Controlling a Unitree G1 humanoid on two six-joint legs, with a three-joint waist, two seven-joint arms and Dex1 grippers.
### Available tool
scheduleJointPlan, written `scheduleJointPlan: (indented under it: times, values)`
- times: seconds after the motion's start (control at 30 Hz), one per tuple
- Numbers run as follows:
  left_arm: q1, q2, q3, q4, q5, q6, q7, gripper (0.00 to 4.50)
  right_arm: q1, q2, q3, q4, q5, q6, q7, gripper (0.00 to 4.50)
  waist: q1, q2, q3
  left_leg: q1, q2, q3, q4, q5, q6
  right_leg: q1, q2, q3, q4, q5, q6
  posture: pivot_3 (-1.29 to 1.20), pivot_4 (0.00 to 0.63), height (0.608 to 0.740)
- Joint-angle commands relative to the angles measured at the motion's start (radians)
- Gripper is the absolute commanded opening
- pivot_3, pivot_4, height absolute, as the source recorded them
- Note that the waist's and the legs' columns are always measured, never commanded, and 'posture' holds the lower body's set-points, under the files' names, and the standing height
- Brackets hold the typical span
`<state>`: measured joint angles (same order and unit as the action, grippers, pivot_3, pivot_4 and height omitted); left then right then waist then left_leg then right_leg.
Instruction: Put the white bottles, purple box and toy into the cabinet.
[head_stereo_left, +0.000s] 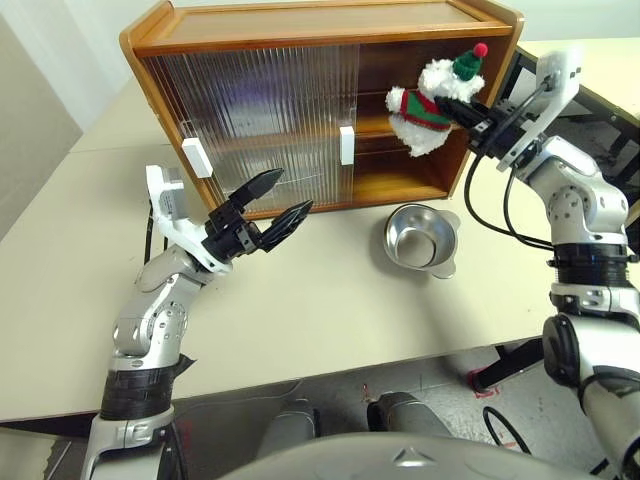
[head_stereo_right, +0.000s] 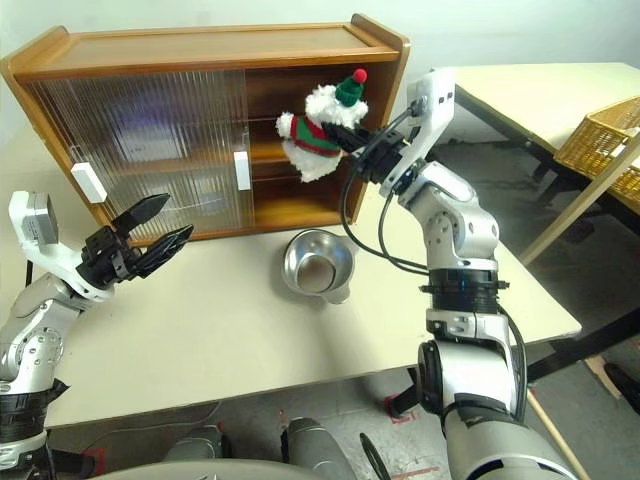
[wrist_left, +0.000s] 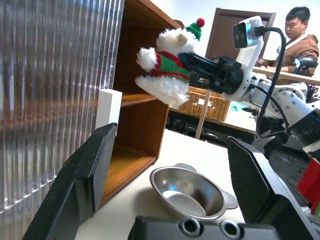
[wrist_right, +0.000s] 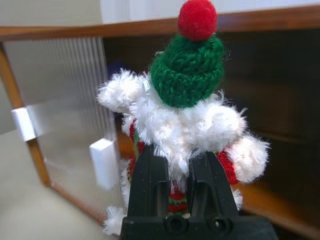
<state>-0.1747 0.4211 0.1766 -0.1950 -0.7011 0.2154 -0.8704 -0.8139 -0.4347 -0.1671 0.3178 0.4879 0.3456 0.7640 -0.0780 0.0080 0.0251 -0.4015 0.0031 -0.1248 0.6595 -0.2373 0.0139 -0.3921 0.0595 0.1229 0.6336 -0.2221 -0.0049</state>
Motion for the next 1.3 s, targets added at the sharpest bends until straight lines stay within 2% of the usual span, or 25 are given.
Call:
scheduleJointPlan:
  times: [0.03,0.37,0.67,0.8,1.07,1.3]
  values:
    - [0.008,-0.001,-0.003,-0.014,0.018,-0.007,0.009,4.50,-0.087,0.022,0.022,0.168,-0.059,-0.092,0.018,0.19,0.001,0.000,0.000,0.000,0.000,0.000,0.000,0.000,0.000,0.000,0.000,0.000,0.000,0.000,0.000,-0.08,0.006,0.740]
    - [0.032,-0.006,0.002,-0.045,0.016,-0.011,0.034,4.50,-0.333,0.067,0.029,0.657,-0.199,-0.344,0.012,0.19,0.014,0.002,0.000,-0.001,0.001,0.000,-0.001,0.000,0.001,-0.002,0.000,0.000,0.001,0.002,-0.003,-0.05,0.011,0.740]
    - [0.068,-0.005,0.008,-0.078,0.010,-0.015,0.059,4.50,-0.426,0.100,0.044,0.884,-0.318,-0.496,-0.075,0.19,0.030,0.002,0.000,-0.002,0.002,0.000,-0.002,0.000,0.000,-0.003,0.000,0.000,0.001,0.002,-0.005,-0.02,0.017,0.740]
    - [0.068,-0.003,0.008,-0.078,0.008,-0.014,0.062,4.50,-0.434,0.107,0.036,0.906,-0.340,-0.514,-0.109,1.55,0.033,0.002,0.000,-0.002,0.002,0.000,-0.001,0.000,0.000,-0.003,0.000,0.000,0.001,0.003,-0.007,-0.03,0.018,0.740]
    - [0.040,-0.005,-0.005,-0.051,0.006,-0.011,0.047,4.50,-0.438,0.081,-0.002,0.863,-0.321,-0.531,-0.081,4.48,0.034,0.002,0.000,-0.002,0.003,0.001,-0.001,0.000,0.000,-0.004,0.000,0.000,0.001,0.004,-0.008,-0.06,0.013,0.740]
    - [0.017,-0.014,-0.015,-0.029,0.010,-0.011,0.035,4.50,-0.405,0.044,-0.037,0.728,-0.280,-0.498,-0.053,4.48,0.030,0.002,0.000,-0.004,0.003,0.001,-0.001,0.000,0.000,-0.006,0.000,0.000,0.001,0.004,-0.008,-0.09,0.014,0.740]
